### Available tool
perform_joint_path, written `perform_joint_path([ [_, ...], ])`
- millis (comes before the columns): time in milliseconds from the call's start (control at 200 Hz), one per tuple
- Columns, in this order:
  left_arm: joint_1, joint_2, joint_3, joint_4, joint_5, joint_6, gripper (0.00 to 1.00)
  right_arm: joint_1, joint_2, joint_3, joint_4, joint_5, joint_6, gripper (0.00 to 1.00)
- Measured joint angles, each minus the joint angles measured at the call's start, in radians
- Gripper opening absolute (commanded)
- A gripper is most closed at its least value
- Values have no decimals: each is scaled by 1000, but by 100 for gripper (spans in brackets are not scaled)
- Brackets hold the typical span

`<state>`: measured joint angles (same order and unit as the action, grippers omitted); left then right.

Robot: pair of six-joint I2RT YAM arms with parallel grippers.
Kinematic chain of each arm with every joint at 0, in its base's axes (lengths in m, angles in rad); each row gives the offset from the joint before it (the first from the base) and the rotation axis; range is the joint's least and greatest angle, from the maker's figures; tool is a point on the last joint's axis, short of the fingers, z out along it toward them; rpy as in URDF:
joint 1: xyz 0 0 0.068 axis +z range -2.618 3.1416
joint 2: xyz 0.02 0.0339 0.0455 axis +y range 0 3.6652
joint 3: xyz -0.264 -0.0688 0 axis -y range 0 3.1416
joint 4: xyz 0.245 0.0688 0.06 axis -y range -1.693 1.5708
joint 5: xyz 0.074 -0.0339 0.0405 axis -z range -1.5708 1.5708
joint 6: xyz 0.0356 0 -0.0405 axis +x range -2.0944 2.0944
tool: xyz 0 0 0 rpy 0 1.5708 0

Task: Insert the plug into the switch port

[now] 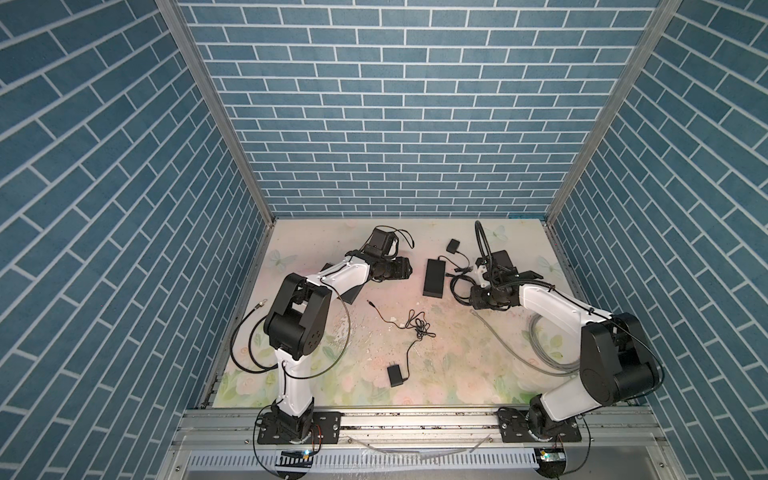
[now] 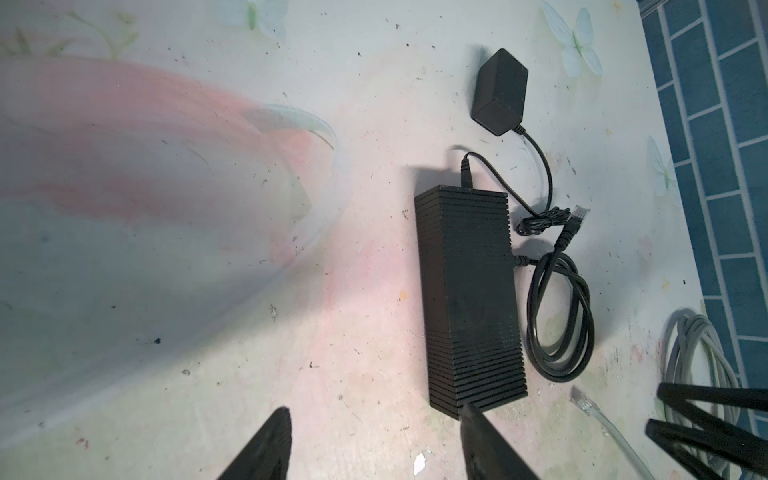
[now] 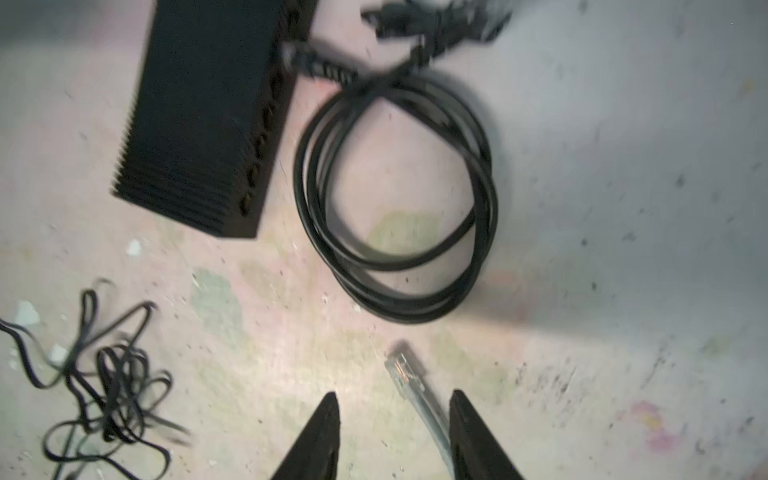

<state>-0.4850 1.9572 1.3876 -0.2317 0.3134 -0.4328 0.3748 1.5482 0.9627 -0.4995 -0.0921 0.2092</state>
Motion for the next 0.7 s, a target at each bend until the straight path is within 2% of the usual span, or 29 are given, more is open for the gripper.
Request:
perform_joint_path([
  [245, -20, 6, 18, -21, 13, 15, 66, 0, 93, -1, -49, 0, -66, 36],
  [385, -23, 6, 19, -27, 13, 21, 66, 0, 114, 0, -71, 9, -95, 23],
  [480, -22, 6, 19, -32, 13, 23, 66, 1, 128, 0, -84, 23, -119, 9],
  [610, -23, 4, 22, -47, 24, 30, 65, 2, 130, 3, -91, 42, -164, 2],
  [700, -29, 3, 37, -61, 58, 41, 63, 2, 126, 3, -93, 32, -198, 1],
])
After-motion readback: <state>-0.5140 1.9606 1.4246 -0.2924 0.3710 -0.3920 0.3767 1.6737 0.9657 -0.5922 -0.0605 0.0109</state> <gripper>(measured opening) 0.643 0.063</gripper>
